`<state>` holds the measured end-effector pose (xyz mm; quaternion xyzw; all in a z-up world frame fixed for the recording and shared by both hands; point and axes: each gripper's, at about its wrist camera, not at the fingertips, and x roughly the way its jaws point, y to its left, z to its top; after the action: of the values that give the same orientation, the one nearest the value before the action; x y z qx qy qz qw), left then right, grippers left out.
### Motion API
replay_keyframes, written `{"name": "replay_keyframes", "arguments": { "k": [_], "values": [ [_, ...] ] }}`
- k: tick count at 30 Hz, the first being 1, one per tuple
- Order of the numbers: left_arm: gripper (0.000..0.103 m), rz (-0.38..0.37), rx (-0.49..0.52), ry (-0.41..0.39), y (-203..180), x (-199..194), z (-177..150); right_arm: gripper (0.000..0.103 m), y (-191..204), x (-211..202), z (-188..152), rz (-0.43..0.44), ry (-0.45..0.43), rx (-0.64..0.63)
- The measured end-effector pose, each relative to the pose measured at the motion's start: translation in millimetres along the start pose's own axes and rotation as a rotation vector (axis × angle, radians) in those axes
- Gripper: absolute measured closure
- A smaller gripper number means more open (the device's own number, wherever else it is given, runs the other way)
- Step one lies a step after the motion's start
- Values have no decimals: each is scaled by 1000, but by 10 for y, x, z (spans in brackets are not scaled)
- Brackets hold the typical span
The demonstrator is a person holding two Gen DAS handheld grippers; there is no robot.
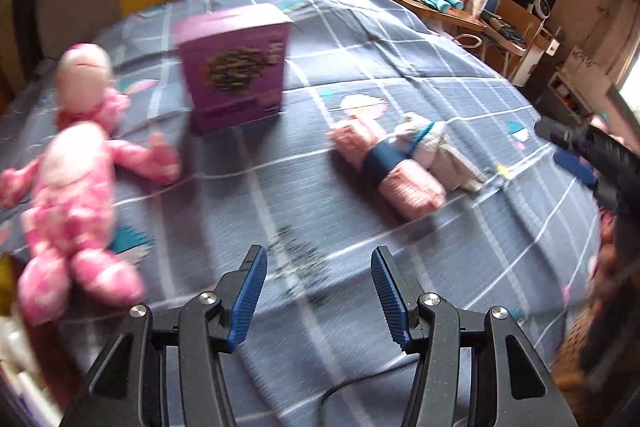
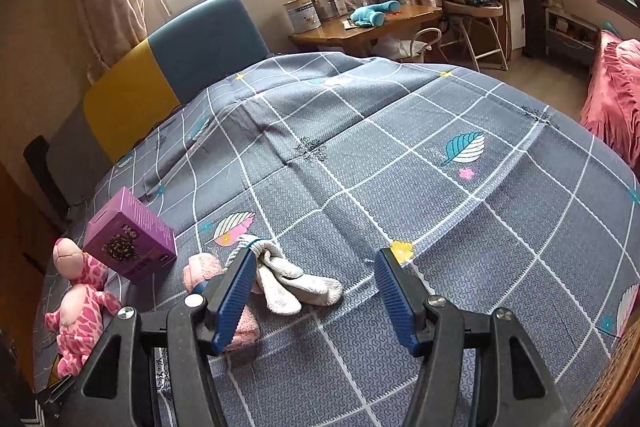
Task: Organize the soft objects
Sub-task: 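Grasp the rolled pink sock with left tool while right tool grasps white sock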
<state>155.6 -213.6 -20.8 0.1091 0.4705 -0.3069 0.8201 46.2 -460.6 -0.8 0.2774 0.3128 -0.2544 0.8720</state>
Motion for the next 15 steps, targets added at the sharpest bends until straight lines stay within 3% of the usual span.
{"name": "replay_keyframes", "arguments": {
  "k": [5, 8, 15],
  "values": [
    [48, -74, -28, 51, -243, 303, 315, 41, -37, 38, -2, 19, 24, 23],
    [43, -105, -82, 84, -336, 525, 493, 41, -51, 50, -9, 30, 33, 30],
    [45, -89, -166, 116, -456, 1001, 749, 41, -49, 98, -37, 51, 64, 41]
  ]
}}
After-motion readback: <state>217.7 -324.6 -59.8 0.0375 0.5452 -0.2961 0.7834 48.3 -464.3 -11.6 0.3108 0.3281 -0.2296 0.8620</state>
